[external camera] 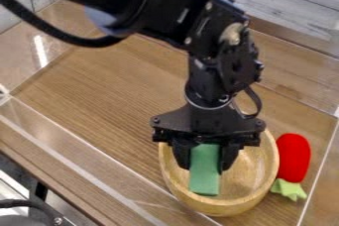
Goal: Put the green block in the brown bowl
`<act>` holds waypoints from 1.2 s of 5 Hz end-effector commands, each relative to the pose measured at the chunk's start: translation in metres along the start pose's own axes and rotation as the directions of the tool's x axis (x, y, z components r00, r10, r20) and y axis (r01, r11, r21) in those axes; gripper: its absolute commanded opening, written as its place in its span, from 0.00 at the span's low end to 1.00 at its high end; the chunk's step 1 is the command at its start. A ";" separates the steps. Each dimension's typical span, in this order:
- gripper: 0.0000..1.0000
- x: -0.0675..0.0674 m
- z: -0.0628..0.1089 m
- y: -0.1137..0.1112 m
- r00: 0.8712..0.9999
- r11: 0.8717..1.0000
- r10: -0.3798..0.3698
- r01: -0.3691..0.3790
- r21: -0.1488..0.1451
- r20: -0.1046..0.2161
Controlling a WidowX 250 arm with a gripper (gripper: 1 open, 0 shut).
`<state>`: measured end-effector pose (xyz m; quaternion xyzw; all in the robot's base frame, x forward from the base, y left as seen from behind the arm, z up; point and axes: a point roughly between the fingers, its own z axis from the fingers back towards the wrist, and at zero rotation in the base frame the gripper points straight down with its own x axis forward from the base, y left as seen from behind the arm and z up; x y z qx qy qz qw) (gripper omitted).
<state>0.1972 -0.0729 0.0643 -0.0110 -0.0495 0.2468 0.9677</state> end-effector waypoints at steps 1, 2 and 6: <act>0.00 0.002 0.021 -0.015 0.999 0.998 0.040 -0.038 -0.043 0.035; 0.00 0.005 0.031 -0.020 1.000 0.998 -0.010 0.011 -0.056 0.016; 0.00 0.001 0.045 -0.027 1.000 0.992 0.012 -0.014 -0.122 -0.016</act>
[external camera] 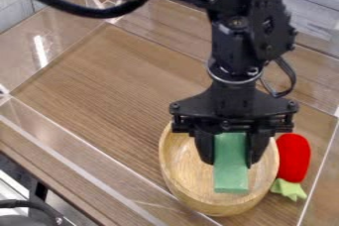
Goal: Put the green block in the brown bowl
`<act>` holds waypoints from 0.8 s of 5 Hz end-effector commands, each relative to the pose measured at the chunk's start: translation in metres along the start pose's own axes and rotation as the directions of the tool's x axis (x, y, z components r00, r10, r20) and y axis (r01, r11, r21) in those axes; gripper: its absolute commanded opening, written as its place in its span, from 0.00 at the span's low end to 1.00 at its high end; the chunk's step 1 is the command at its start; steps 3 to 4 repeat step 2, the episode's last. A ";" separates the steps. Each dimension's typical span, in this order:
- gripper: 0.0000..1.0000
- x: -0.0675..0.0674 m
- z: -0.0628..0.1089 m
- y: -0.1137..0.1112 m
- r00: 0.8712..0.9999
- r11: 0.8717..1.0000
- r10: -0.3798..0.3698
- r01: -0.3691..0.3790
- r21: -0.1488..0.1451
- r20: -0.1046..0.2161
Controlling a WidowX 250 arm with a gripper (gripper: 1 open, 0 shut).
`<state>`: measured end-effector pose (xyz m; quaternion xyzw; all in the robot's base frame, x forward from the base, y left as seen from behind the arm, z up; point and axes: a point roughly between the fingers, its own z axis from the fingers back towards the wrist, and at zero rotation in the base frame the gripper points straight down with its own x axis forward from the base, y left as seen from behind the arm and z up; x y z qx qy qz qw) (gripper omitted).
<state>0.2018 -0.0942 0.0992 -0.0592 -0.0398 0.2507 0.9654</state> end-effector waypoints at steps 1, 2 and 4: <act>0.00 0.003 0.012 -0.004 1.000 0.999 -0.019 0.020 -0.040 0.021; 0.00 0.003 0.012 -0.003 0.999 0.998 -0.041 0.041 -0.043 0.011; 0.00 0.003 0.012 -0.003 0.999 0.998 -0.041 0.041 -0.043 0.011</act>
